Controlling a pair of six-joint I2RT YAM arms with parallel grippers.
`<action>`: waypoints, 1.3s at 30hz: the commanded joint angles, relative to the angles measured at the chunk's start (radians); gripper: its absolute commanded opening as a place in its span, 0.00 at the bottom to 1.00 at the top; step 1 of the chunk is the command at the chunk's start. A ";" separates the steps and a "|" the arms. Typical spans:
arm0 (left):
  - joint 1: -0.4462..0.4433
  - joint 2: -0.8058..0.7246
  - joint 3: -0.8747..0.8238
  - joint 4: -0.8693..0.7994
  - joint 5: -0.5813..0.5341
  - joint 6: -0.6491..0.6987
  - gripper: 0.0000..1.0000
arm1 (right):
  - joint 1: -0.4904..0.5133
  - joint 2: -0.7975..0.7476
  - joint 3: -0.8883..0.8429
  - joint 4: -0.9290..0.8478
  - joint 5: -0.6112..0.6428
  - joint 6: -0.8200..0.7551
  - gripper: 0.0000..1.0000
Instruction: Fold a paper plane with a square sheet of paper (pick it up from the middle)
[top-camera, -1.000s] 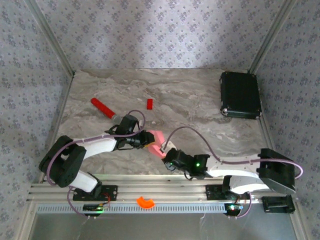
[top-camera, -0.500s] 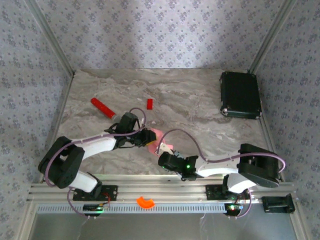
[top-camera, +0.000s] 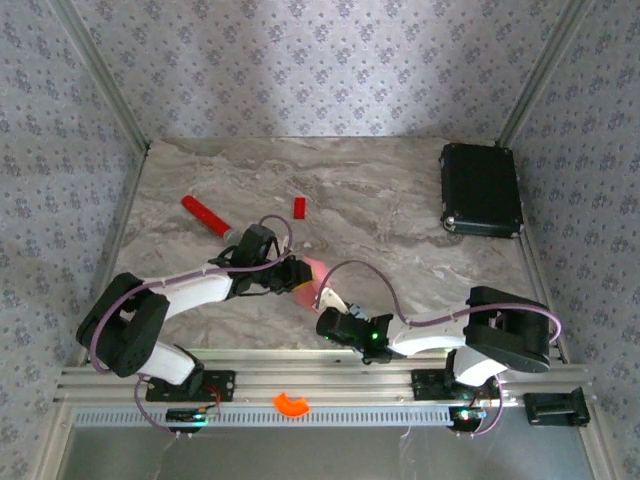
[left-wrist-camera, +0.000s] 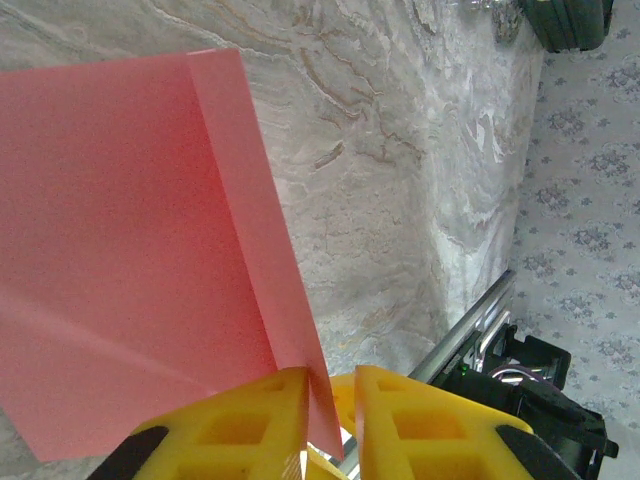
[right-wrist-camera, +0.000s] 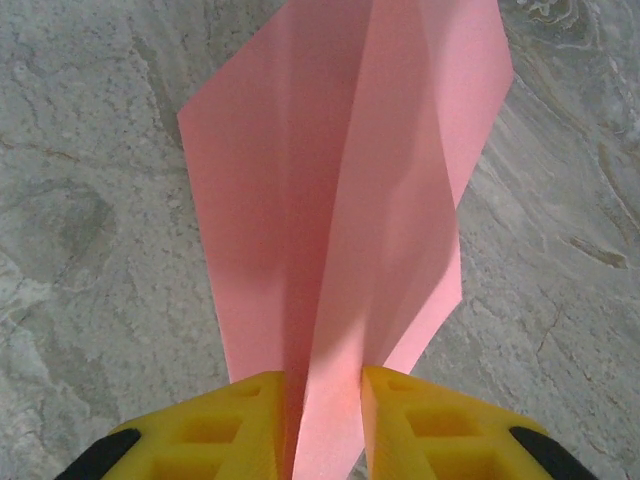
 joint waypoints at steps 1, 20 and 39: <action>-0.006 -0.017 0.029 0.024 0.024 0.015 0.18 | 0.010 0.010 -0.012 0.022 0.027 0.026 0.26; -0.006 -0.013 0.028 0.001 0.009 0.014 0.13 | 0.010 -0.003 -0.050 0.085 0.028 0.080 0.15; -0.006 -0.003 0.033 -0.016 0.006 0.017 0.12 | 0.006 -0.013 -0.085 0.184 0.027 0.102 0.20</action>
